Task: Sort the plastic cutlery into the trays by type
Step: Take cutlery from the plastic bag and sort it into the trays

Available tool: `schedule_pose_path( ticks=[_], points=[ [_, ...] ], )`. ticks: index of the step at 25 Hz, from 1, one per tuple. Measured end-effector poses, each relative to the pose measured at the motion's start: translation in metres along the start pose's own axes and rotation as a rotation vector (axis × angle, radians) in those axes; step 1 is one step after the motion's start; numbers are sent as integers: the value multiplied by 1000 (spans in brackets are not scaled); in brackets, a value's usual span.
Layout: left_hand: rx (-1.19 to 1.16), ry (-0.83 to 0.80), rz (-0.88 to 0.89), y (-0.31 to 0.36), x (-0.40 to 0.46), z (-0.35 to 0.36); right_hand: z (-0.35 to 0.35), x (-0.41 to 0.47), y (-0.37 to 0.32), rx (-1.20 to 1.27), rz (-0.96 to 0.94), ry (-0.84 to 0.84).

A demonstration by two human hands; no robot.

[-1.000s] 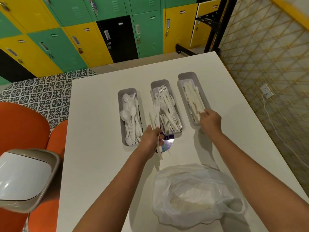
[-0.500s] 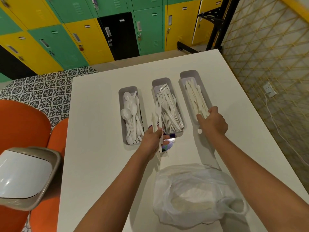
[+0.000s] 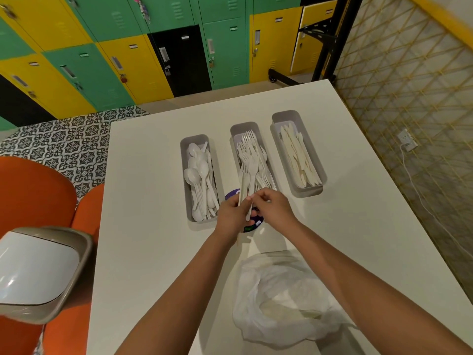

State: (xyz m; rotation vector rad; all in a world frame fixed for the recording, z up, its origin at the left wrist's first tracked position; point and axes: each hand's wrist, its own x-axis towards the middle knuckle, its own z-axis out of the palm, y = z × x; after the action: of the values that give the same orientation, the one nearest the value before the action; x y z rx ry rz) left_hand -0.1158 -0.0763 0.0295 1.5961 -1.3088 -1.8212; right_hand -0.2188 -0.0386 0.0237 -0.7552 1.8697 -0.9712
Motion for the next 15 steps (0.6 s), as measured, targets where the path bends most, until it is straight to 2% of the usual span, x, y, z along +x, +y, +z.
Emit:
schedule_pose_path(
  ticks=[5, 8, 12, 15],
  points=[
    [8, -21, 10, -1, -1, -6, 0, 5, -10, 26, 91, -73],
    [40, -68, 15, 1, 0, -5, 0, 11, -14, 32, 81, -18],
    [-5, -36, -14, 1, 5, -4, -2, 25, -17, -161, -3, 161],
    [80, 5, -75, -2, 13, -9, -10, 41, -21, -358, -47, 201]
  ],
)
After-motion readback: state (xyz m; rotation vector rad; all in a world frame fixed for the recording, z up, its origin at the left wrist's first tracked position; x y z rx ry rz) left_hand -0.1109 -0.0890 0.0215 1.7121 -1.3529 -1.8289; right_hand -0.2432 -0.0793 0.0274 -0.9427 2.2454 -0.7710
